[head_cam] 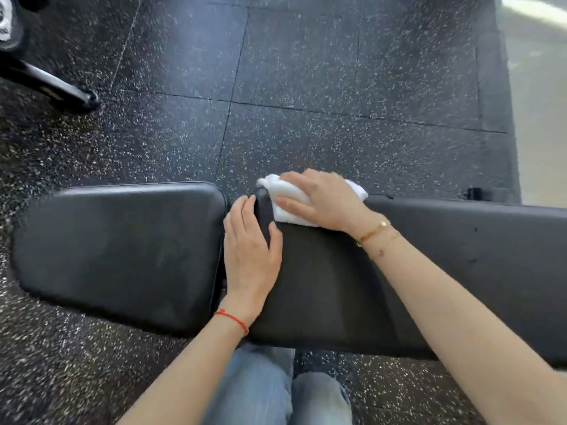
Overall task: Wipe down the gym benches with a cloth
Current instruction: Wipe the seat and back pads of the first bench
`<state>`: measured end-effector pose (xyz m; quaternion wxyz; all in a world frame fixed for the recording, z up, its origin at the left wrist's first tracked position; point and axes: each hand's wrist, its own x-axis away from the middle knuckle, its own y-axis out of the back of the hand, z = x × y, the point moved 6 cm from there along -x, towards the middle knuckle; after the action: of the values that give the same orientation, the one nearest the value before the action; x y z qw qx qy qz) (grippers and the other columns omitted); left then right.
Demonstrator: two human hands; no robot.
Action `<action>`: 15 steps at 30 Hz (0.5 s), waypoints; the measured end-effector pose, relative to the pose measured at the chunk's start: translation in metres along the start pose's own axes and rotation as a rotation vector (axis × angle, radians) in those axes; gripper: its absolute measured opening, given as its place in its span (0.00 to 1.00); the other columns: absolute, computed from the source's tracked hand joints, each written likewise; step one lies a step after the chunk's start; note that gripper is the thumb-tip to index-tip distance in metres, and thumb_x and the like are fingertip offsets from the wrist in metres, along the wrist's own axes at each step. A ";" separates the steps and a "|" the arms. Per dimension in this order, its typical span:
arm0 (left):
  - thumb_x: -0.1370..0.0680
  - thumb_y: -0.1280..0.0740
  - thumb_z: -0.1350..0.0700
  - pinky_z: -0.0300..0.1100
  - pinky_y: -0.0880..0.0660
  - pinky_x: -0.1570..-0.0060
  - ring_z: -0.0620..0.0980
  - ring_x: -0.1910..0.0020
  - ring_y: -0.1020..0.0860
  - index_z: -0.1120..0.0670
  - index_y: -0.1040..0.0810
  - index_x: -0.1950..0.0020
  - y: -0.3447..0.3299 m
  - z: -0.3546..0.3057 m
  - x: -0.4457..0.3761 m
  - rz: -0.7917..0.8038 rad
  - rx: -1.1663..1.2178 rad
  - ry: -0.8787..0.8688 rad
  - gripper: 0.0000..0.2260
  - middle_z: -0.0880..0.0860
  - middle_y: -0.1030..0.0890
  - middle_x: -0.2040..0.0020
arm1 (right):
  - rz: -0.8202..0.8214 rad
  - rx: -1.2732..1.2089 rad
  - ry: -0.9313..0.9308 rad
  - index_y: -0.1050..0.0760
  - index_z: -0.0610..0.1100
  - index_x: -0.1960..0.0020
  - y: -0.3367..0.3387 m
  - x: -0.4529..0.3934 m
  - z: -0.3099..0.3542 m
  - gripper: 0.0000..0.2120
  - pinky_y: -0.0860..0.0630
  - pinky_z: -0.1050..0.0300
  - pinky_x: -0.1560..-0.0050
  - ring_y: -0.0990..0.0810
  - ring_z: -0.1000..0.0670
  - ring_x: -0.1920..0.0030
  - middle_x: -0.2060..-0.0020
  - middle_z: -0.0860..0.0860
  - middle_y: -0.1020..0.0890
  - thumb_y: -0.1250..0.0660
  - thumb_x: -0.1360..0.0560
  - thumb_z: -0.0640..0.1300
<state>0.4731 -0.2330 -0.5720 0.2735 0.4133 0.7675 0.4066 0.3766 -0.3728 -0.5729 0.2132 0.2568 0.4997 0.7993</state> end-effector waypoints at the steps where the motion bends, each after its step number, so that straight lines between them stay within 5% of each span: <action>1: 0.20 0.39 0.54 0.52 0.35 0.28 0.61 0.30 0.32 0.64 0.33 0.27 0.000 -0.001 0.000 0.024 -0.002 0.006 0.24 0.62 0.30 0.29 | 0.019 -0.011 -0.030 0.29 0.53 0.32 0.005 0.010 -0.014 0.36 0.28 0.47 0.50 0.20 0.40 0.49 0.51 0.45 0.20 0.55 0.28 0.72; 7: 0.20 0.39 0.56 0.55 0.37 0.27 0.60 0.28 0.35 0.65 0.36 0.26 0.004 -0.009 -0.006 0.161 0.000 0.089 0.24 0.62 0.33 0.28 | 0.219 -0.006 -0.234 0.28 0.53 0.36 0.021 0.039 -0.070 0.34 0.31 0.46 0.47 0.21 0.39 0.46 0.49 0.45 0.19 0.54 0.28 0.73; 15: 0.20 0.41 0.57 0.57 0.35 0.29 0.60 0.31 0.33 0.63 0.35 0.26 -0.004 -0.015 -0.019 0.145 -0.014 0.242 0.23 0.61 0.31 0.30 | 0.302 -0.123 -0.098 0.30 0.55 0.32 -0.006 -0.014 -0.020 0.21 0.26 0.47 0.49 0.20 0.41 0.51 0.51 0.47 0.20 0.45 0.20 0.64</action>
<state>0.4697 -0.2566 -0.5665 0.1518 0.4137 0.7602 0.4775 0.3755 -0.3922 -0.5887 0.1302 0.3540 0.3947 0.8378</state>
